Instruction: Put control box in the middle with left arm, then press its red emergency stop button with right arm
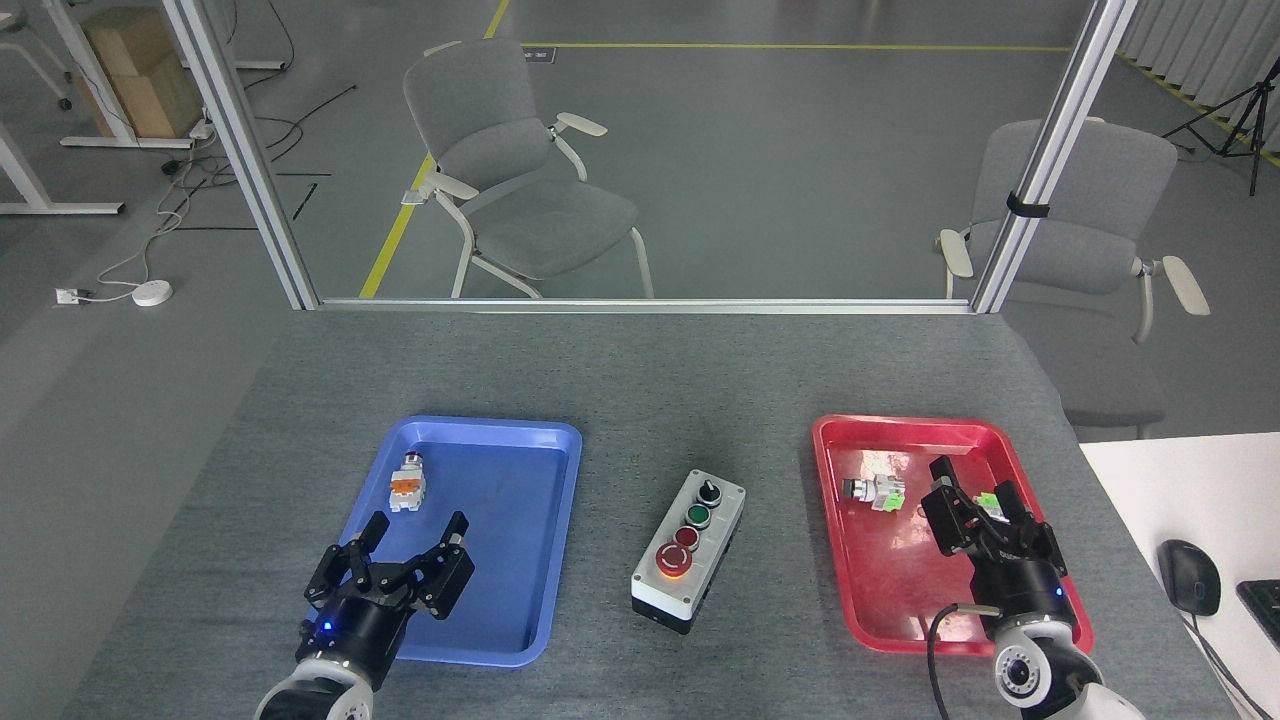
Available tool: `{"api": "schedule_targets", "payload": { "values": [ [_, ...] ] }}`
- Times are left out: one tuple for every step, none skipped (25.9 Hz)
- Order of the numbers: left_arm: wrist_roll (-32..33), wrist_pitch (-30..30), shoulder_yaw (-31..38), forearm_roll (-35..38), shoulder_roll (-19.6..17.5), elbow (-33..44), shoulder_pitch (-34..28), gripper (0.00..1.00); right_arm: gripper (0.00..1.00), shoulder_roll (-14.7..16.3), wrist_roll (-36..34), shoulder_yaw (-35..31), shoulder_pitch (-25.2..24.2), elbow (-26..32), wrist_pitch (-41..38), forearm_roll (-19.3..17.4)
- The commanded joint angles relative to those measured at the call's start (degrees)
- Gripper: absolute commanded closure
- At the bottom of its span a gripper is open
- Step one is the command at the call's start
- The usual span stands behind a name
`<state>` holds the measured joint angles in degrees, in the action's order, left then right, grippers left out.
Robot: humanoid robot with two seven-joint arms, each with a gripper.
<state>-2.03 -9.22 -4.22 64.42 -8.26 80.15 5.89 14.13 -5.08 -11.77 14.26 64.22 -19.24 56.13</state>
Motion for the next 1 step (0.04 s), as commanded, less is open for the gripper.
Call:
{"api": "schedule_targets", "payload": {
  "values": [
    [0.01,-0.01,0.0,0.0,0.0,0.0,0.0,0.01,0.0,-0.07,-0.01,0.34,-0.02,-0.15,-0.27,0.03]
  ]
}}
